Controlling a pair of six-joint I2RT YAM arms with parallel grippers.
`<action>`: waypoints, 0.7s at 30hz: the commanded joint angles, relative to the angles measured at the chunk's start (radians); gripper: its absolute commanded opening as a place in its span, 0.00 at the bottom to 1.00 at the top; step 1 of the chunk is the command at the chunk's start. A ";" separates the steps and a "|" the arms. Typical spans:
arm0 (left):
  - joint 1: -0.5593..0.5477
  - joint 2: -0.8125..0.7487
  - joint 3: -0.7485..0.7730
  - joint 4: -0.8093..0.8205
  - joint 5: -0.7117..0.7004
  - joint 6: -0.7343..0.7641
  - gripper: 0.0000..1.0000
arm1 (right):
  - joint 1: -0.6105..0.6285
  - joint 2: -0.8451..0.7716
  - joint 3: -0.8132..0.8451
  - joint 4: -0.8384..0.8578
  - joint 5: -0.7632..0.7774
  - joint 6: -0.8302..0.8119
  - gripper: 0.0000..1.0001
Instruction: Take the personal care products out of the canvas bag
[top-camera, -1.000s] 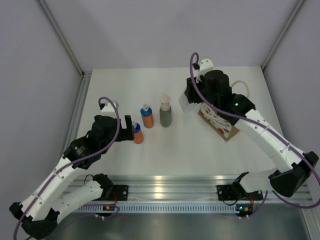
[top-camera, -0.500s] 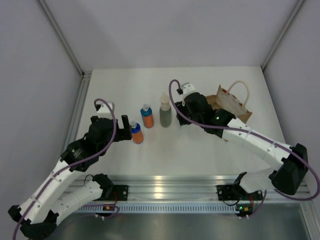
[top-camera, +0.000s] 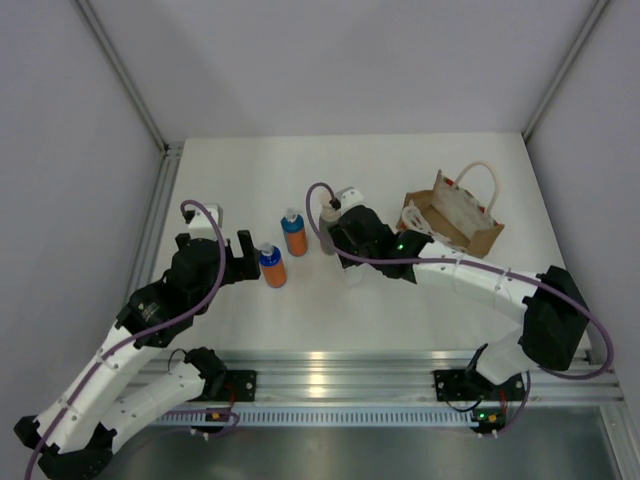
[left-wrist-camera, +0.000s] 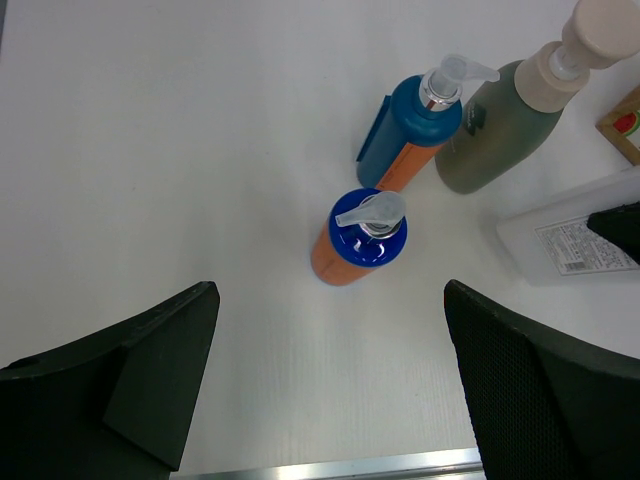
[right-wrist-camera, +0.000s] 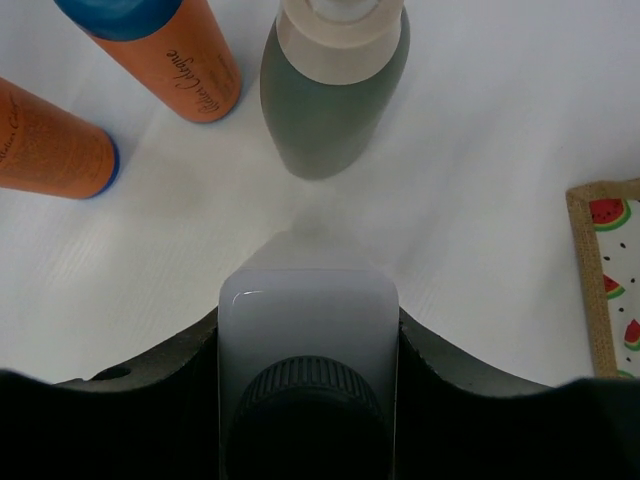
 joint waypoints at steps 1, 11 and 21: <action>0.003 -0.007 -0.002 0.041 -0.018 -0.001 0.98 | 0.022 0.004 0.056 0.178 0.014 0.025 0.00; 0.003 -0.005 -0.002 0.040 -0.010 -0.003 0.98 | 0.024 0.107 0.091 0.156 0.000 0.058 0.18; 0.003 -0.008 -0.002 0.041 -0.007 -0.001 0.98 | 0.025 0.118 0.132 0.120 -0.005 0.051 0.61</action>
